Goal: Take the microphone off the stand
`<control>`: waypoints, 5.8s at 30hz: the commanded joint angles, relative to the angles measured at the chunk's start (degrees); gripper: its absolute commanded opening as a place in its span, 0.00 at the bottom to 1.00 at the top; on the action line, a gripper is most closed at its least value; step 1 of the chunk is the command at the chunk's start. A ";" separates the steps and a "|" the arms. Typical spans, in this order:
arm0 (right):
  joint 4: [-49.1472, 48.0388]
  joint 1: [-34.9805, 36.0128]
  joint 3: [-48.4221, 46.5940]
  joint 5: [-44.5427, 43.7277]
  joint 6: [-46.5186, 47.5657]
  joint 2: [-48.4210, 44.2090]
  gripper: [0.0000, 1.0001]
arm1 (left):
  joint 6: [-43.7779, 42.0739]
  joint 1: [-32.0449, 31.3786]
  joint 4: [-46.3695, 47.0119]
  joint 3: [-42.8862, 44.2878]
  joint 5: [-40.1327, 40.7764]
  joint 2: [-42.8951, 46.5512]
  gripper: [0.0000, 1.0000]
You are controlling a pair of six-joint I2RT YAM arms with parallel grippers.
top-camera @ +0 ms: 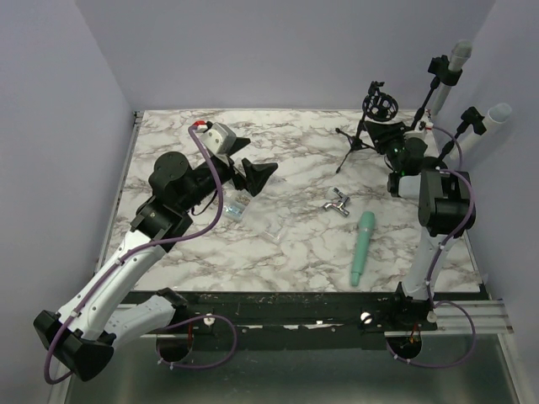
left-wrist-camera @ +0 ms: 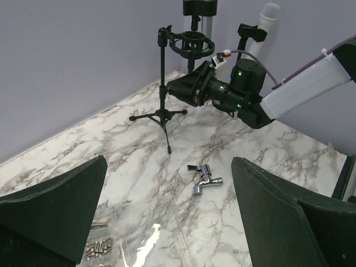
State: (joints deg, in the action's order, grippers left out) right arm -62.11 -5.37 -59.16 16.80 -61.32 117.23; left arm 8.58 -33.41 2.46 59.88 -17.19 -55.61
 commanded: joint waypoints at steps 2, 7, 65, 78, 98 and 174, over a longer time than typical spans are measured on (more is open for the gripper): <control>-4.47 -0.28 -0.49 3.00 -0.91 1.72 0.47 | -0.14 -0.18 1.04 0.15 -0.48 -0.20 0.98; -4.86 -0.29 -0.18 3.51 -0.18 1.92 0.45 | -0.23 -0.17 1.19 0.02 -0.28 0.01 0.98; 29.72 9.54 6.43 -17.72 21.66 -19.22 0.74 | 0.56 -0.17 2.29 -0.55 -1.76 0.52 0.98; 21.65 5.64 0.45 -3.86 -12.07 -9.05 0.72 | 0.56 -0.20 2.11 -0.42 -1.88 1.30 0.98; 2.76 2.43 6.67 -5.65 -28.92 -3.63 0.50 | 0.18 -0.22 2.02 -0.36 -1.80 1.21 0.98; 24.33 20.26 -5.64 -41.76 60.75 -10.84 0.01 | -1.10 -0.24 1.94 -0.47 -1.80 -0.52 0.98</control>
State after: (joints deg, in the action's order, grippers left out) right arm -33.10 13.78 -66.48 -18.81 -8.01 107.96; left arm 8.34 -33.41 3.64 59.51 -18.74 -56.27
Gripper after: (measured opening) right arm 0.112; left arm 0.978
